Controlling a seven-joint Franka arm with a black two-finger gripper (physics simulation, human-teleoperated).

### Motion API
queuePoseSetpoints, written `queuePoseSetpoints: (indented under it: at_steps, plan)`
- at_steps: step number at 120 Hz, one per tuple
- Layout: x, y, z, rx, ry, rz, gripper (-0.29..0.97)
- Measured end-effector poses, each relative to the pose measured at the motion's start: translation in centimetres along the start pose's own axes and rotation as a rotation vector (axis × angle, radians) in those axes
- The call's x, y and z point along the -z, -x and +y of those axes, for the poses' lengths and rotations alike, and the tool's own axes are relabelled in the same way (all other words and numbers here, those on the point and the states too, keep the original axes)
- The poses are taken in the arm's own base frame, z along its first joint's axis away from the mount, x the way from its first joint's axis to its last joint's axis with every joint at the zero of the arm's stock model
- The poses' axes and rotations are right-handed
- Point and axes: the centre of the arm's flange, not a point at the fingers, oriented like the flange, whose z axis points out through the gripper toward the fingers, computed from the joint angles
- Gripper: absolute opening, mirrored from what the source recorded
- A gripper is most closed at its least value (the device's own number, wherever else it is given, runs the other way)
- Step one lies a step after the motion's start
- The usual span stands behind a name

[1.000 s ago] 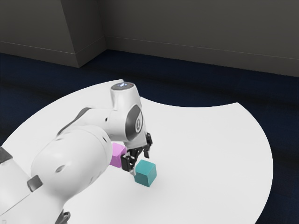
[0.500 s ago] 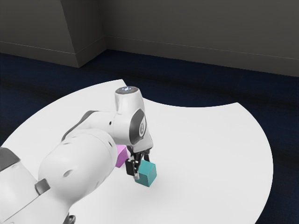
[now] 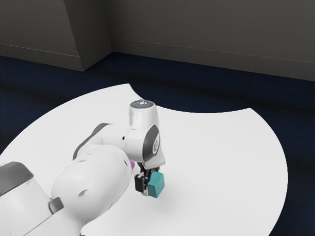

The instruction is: Pick up the blue block with one arm, and put the blue block on the pink block with one arm

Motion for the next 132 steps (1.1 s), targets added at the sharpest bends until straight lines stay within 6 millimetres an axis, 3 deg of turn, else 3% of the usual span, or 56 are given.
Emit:
queuePoseSetpoints:
  at_steps: [49,86,107,115,121,132]
  plan:
    - [-0.2,-0.1,-0.1,-0.066,-0.012,-0.010,0.40]
    - [0.5,-0.6,-0.1,-0.100,-0.029,-0.007,0.35]
    - [3.5,-1.6,0.4,-0.130,-0.079,0.003,0.34]
    - [5.6,-1.7,0.8,-0.141,-0.102,0.014,0.33]
    - [7.4,-0.3,1.2,-0.132,-0.110,0.038,0.33]
    - [11.4,4.1,2.8,-0.107,-0.125,0.073,0.33]
